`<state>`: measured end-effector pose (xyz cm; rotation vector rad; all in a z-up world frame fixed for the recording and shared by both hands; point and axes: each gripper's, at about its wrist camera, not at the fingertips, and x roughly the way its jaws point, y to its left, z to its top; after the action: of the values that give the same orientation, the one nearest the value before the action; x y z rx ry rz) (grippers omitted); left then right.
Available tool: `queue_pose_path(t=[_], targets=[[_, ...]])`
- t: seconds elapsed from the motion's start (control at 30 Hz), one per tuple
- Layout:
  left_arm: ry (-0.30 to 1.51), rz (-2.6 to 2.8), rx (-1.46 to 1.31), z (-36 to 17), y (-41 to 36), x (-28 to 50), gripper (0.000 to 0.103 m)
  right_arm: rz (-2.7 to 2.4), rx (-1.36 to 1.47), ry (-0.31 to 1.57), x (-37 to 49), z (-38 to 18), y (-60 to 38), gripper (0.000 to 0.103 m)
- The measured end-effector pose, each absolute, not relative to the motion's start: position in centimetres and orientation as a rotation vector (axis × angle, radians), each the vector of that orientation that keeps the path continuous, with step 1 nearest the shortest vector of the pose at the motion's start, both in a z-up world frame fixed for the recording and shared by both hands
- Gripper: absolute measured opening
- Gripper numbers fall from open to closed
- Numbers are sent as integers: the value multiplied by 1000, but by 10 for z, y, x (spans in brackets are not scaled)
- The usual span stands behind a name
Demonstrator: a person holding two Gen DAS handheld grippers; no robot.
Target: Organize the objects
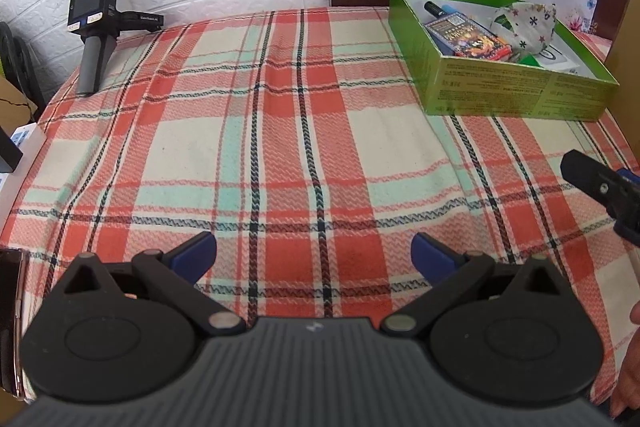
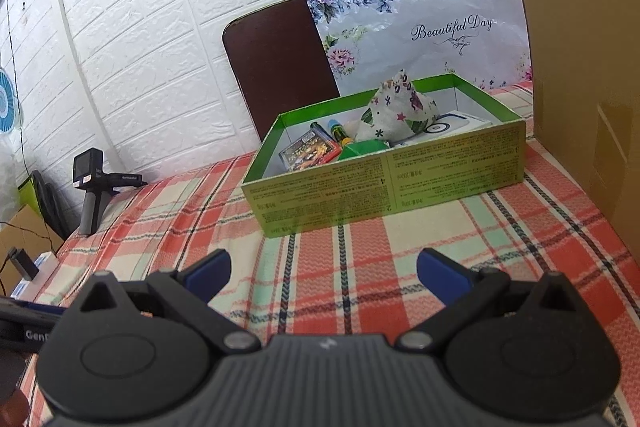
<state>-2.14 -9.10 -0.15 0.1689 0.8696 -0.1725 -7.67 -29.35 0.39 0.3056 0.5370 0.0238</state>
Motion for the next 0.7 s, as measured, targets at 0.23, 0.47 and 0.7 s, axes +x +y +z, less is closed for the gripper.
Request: queue_pose_path(t=[0.23, 0.47, 0.7], targets=[[883, -163, 171, -4, -91, -19, 103, 31, 292, 534, -76, 5, -291, 103], [888, -163, 162, -5, -90, -18, 103, 28, 286, 532, -78, 4, -290, 103], [891, -174, 161, -6, -96, -19, 103, 15, 290, 530, -81, 3, -293, 103]])
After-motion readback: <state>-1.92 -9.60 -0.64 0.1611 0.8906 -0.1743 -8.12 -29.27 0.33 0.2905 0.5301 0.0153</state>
